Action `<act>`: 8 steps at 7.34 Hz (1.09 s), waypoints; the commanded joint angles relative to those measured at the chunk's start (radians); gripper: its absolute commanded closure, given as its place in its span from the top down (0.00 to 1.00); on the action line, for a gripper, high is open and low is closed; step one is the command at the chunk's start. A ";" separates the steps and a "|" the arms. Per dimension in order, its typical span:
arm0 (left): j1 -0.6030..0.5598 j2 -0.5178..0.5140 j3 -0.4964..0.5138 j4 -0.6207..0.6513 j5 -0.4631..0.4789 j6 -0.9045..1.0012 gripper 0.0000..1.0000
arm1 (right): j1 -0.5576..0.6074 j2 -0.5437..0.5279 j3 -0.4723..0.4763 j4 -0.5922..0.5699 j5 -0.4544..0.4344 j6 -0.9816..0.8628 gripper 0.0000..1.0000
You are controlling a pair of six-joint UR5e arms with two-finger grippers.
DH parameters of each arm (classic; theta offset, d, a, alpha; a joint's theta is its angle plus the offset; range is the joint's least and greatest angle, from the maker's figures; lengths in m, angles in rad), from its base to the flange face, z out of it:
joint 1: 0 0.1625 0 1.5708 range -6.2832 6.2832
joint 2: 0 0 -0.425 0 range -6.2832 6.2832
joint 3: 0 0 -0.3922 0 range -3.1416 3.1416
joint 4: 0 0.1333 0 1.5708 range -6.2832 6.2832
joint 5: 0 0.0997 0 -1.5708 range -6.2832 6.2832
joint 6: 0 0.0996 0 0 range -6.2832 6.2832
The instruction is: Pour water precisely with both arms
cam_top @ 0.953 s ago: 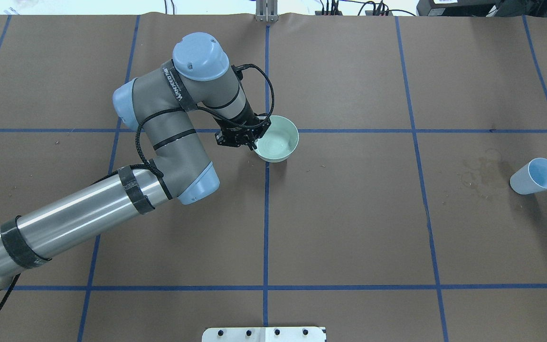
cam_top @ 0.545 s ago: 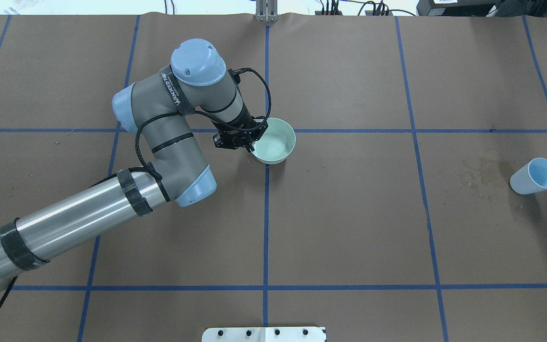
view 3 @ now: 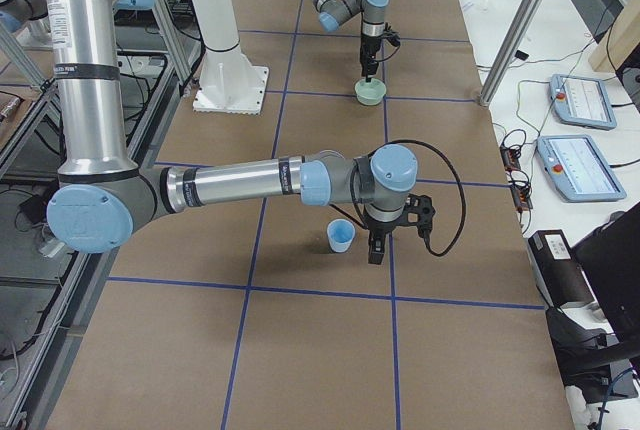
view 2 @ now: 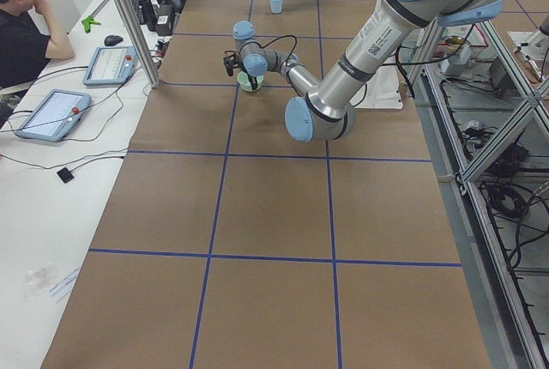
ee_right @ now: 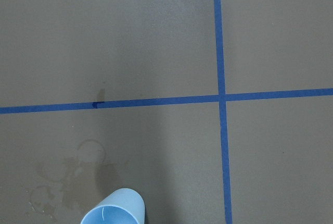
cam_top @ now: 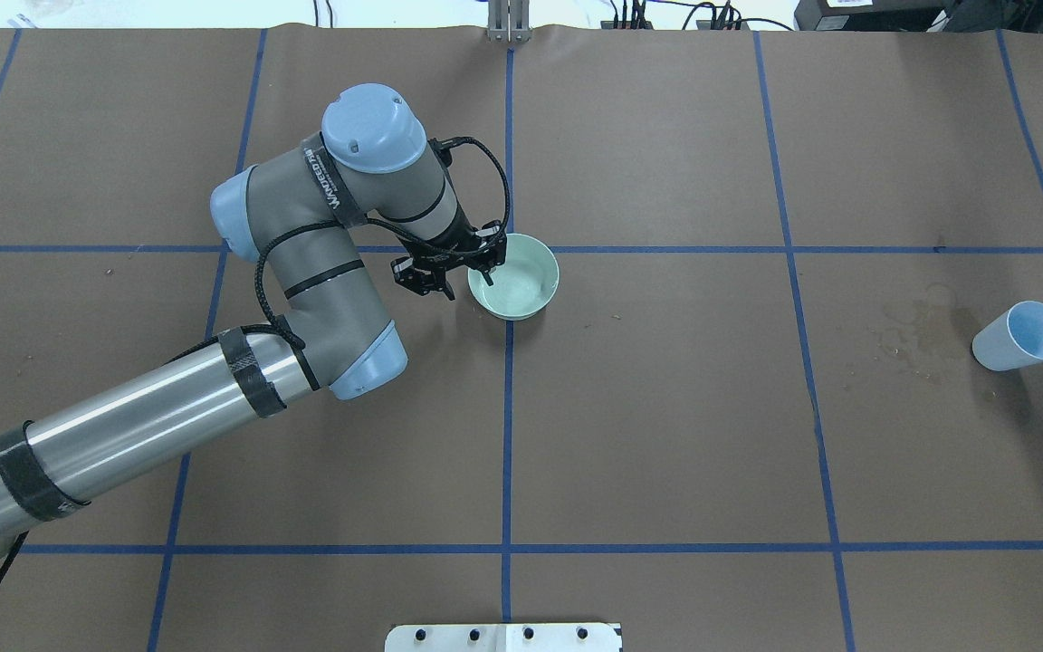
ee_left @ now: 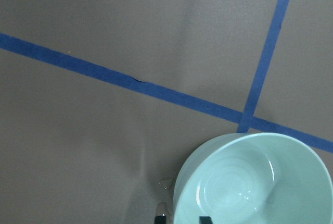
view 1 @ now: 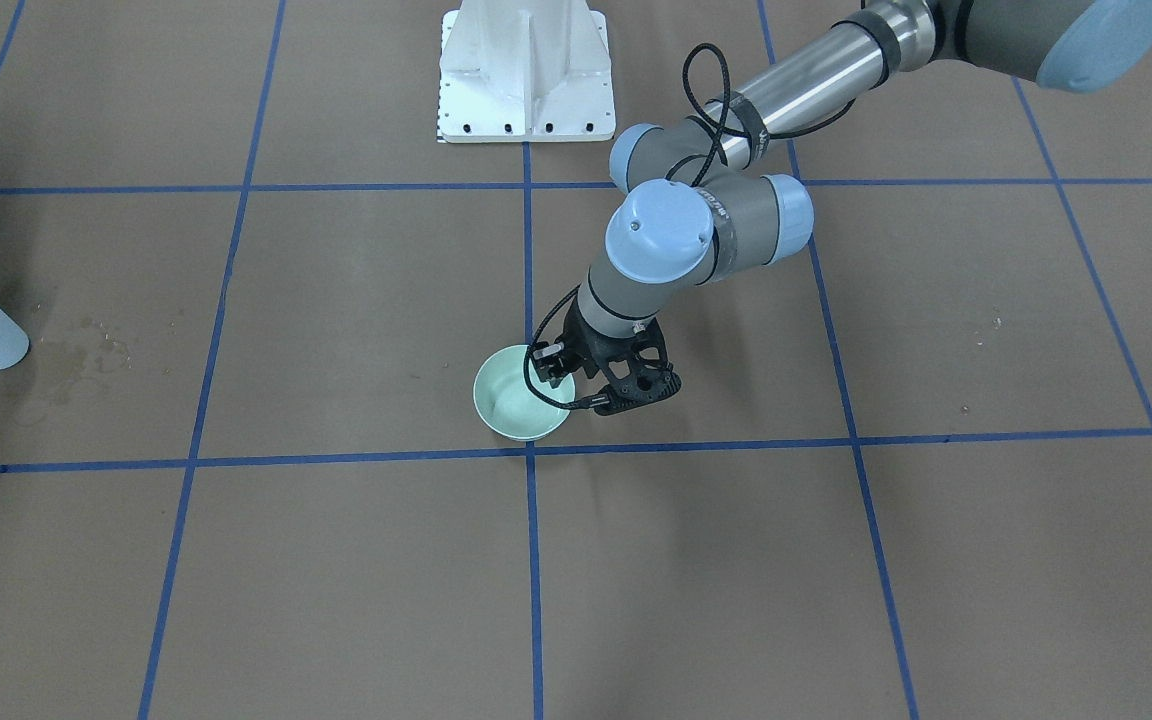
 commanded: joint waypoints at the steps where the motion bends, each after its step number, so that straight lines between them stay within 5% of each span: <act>1: -0.002 0.004 -0.019 0.000 0.010 -0.001 1.00 | 0.000 0.014 0.002 0.000 -0.006 0.001 1.00; 4: -0.078 0.006 -0.188 0.123 -0.035 0.007 1.00 | -0.008 0.015 0.028 -0.011 0.011 -0.002 1.00; 6: -0.101 0.006 -0.272 0.185 -0.052 0.004 1.00 | -0.011 -0.033 0.128 -0.013 0.009 0.091 1.00; 8: -0.101 0.007 -0.282 0.216 -0.045 -0.003 1.00 | -0.064 -0.165 0.285 0.007 -0.153 0.197 1.00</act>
